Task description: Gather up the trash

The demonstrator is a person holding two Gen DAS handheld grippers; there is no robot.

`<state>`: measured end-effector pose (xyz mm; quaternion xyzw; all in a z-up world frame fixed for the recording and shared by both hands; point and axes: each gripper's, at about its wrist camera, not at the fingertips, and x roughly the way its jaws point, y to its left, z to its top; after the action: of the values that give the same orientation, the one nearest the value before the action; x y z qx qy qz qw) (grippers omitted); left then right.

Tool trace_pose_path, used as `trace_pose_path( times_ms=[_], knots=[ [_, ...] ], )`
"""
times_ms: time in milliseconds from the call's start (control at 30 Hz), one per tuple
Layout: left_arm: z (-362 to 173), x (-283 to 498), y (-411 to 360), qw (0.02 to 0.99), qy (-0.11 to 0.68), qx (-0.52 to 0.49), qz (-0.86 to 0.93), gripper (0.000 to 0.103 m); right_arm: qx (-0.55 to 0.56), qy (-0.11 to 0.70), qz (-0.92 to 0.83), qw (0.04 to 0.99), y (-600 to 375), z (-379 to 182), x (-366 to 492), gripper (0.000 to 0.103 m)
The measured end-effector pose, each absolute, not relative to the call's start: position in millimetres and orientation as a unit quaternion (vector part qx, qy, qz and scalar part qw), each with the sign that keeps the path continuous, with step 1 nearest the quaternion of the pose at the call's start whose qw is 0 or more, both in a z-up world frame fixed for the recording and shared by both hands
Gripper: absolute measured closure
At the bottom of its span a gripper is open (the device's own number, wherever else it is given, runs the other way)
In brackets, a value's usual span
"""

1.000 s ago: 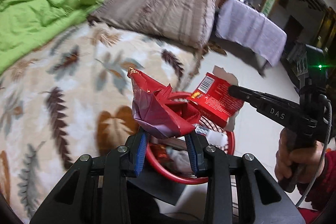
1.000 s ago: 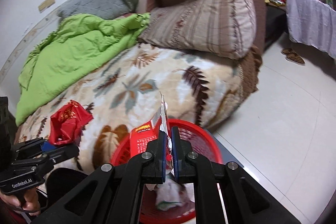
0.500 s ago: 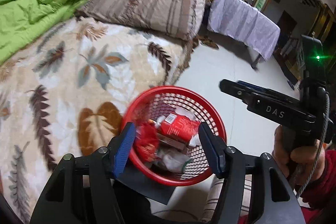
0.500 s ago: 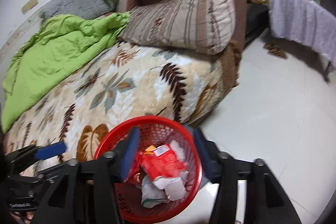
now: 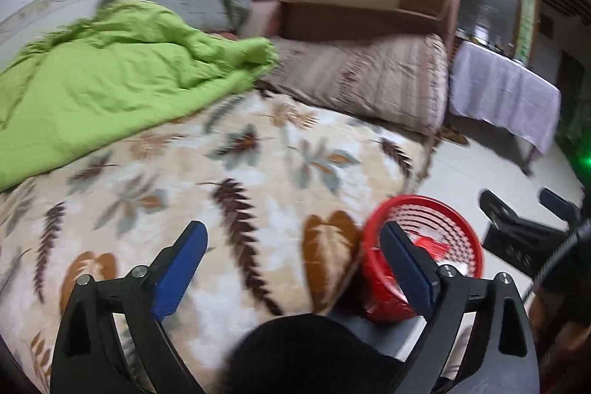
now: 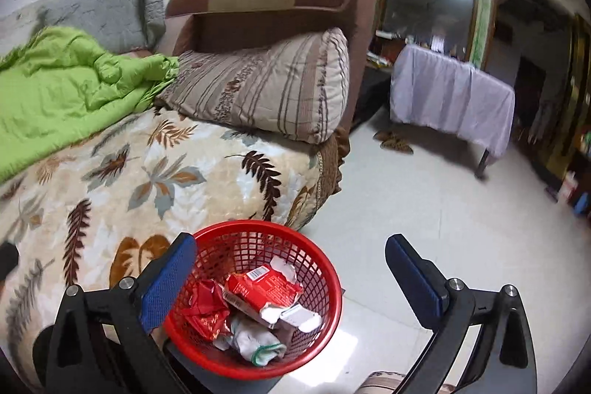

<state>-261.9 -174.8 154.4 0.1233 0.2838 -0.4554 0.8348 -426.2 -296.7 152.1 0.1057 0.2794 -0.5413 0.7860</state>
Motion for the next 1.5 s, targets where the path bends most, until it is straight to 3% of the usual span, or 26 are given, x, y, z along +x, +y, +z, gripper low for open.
trace_pose_path(
  times_ms=[267, 1500],
  knots=[
    [150, -258, -154, 0.877, 0.256, 0.148, -0.380, 0.003, 0.095, 0.304, -0.512, 0.798, -281, 150, -416, 0.000],
    [133, -270, -175, 0.862, 0.280, 0.191, -0.377, 0.002, 0.131, 0.326, -0.498, 0.793, -296, 133, -418, 0.000]
  ],
)
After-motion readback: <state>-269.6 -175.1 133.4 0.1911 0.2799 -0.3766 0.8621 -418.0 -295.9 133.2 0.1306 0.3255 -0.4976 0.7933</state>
